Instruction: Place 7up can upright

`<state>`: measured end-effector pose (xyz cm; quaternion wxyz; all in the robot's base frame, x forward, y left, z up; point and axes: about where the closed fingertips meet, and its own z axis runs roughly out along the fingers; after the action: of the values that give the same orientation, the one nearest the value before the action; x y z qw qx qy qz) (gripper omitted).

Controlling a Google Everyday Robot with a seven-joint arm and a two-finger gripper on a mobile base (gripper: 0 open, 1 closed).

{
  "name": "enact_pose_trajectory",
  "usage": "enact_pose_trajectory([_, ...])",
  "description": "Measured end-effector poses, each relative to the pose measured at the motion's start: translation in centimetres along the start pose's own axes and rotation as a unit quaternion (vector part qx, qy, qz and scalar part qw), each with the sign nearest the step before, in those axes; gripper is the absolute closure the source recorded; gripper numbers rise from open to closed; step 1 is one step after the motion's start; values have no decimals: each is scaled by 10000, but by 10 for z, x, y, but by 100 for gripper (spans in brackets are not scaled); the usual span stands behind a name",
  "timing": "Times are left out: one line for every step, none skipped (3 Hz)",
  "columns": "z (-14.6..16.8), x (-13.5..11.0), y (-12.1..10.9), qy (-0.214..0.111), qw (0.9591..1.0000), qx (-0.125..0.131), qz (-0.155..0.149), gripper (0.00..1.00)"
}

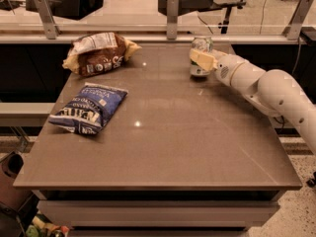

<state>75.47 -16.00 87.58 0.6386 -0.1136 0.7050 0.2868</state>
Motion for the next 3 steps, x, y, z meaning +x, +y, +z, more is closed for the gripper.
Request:
enact_pose_trajectory([0, 0, 0, 0, 10000, -1, 0, 84])
enact_pose_trajectory([2, 0, 2, 4, 10000, -20, 1, 59])
enact_pose_trajectory([3, 1, 4, 7, 10000, -36, 2, 38])
